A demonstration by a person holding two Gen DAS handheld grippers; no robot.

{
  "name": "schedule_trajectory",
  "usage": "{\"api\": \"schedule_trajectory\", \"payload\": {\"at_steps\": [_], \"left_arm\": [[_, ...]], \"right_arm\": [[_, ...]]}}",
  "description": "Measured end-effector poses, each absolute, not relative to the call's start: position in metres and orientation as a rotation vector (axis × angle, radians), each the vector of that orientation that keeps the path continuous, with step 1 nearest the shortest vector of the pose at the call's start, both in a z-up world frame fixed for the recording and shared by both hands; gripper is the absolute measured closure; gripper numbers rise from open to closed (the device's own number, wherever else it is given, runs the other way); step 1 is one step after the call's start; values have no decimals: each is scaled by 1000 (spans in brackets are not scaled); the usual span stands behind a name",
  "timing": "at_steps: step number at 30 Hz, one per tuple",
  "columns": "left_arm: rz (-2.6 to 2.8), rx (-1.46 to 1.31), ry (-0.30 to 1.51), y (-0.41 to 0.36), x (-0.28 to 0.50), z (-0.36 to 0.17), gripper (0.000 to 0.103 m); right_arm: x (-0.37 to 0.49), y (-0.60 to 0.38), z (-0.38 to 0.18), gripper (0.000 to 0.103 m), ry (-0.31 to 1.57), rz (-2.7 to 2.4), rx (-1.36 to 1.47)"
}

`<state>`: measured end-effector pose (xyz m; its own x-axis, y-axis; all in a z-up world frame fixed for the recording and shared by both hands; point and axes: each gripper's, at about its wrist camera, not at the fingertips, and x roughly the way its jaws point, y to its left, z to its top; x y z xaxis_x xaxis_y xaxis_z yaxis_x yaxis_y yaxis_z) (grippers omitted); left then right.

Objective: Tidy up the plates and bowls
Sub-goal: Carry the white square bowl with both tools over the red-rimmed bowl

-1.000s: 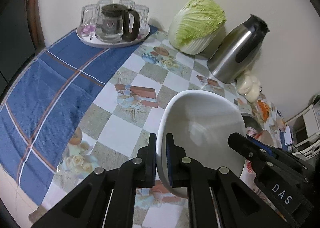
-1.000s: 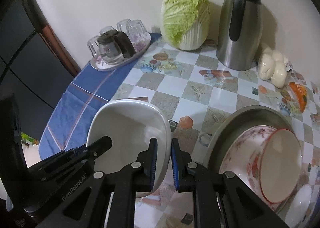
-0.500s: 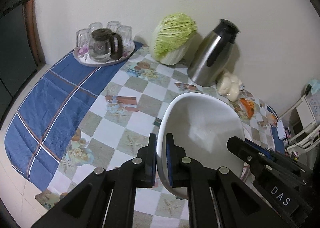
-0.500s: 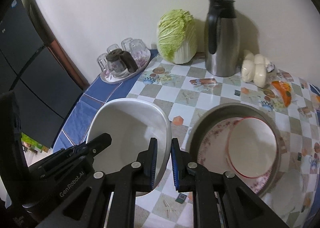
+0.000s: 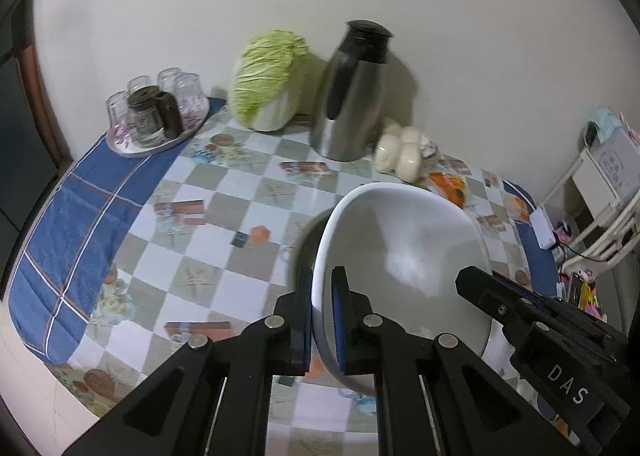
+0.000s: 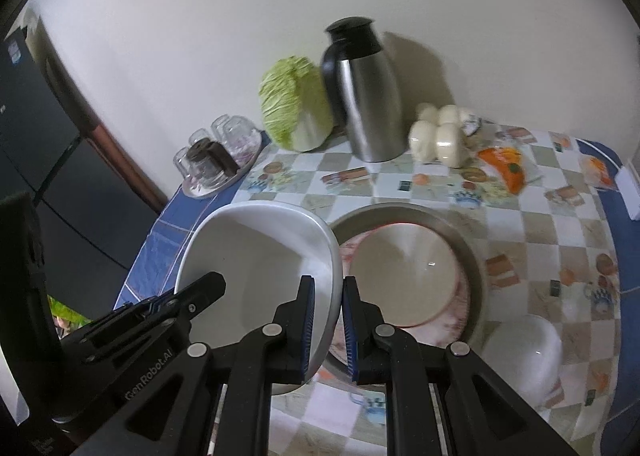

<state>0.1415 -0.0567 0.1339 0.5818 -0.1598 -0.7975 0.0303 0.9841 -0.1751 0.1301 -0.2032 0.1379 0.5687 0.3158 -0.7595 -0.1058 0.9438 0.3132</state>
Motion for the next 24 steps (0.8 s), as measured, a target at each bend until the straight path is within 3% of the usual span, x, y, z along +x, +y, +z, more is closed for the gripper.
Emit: {"api": "schedule_trajectory", "payload": {"at_steps": [11,24], "left_arm": [[-138,-85,957,-116,147,132,94],[-130,-44,990,-133,175,114,94]], "right_arm": [[124,-267,131,88,924,219,315],[144,-291,106,88,948,222,355]]}}
